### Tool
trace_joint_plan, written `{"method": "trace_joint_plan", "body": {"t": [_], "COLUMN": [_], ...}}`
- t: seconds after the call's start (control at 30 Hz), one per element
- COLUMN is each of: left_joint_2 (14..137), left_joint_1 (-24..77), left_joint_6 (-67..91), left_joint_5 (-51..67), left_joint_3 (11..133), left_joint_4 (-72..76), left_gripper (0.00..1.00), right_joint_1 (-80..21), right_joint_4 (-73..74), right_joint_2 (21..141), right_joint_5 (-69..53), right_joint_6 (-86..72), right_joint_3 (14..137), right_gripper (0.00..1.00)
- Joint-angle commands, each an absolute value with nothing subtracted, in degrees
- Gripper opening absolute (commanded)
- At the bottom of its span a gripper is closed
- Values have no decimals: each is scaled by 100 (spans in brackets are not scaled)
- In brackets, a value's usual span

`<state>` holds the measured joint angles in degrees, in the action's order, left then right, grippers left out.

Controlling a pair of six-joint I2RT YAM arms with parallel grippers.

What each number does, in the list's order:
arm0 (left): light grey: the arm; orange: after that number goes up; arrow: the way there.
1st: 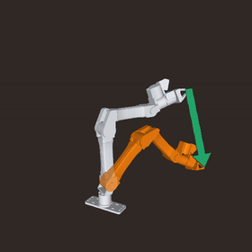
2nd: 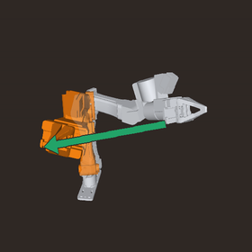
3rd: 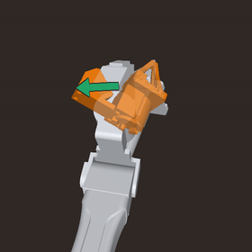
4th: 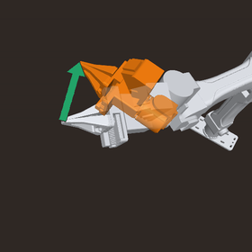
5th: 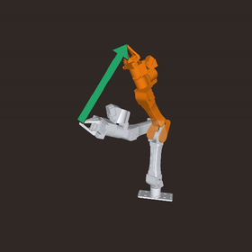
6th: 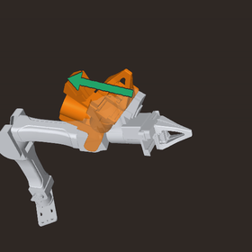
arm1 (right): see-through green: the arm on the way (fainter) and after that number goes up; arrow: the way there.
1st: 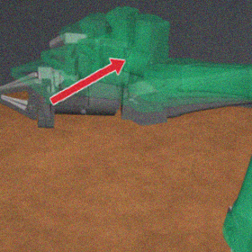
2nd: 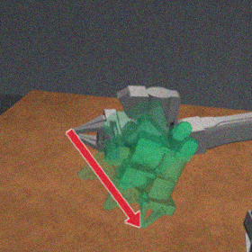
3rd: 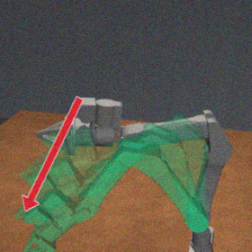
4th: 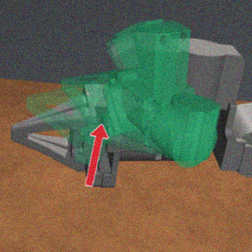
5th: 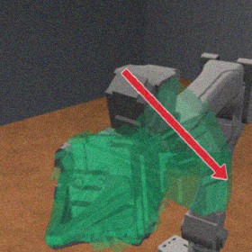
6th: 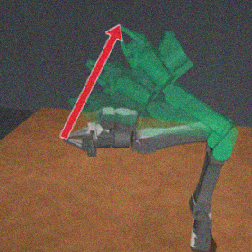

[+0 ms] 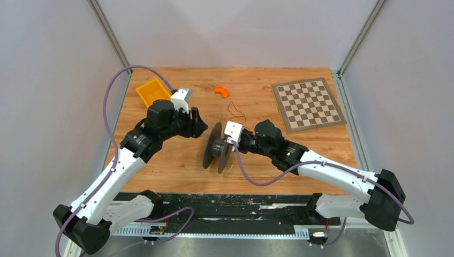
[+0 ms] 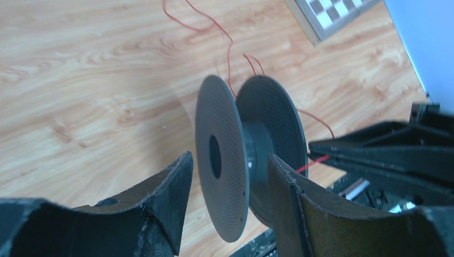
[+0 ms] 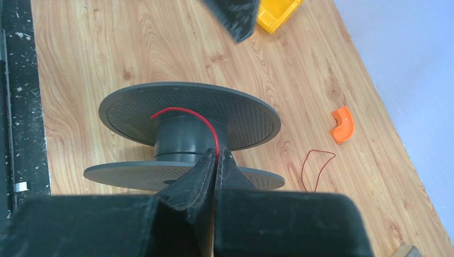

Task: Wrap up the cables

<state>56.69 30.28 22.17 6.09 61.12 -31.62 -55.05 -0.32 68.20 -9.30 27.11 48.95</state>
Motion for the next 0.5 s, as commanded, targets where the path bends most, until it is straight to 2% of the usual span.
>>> {"method": "trace_joint_plan", "body": {"t": [0.0,0.2,0.47], "left_joint_2": [5590,5773,5886], "left_joint_1": [3016,3018,3019], "left_joint_6": [1870,1815,1793], "left_joint_5": [1512,1905,2349], "left_joint_3": [5607,5335,5236], "left_joint_4": [-2630,-2456,-2365], "left_gripper": [62,61,56], "right_joint_1": [-5517,-5511,-5517], "right_joint_4": [-350,-353,-369], "right_joint_2": [6926,7143,7234], "right_joint_5": [-775,-693,-651], "right_joint_6": [2836,2891,2811], "right_joint_3": [4919,4998,4969], "right_gripper": [0,0,0]}}
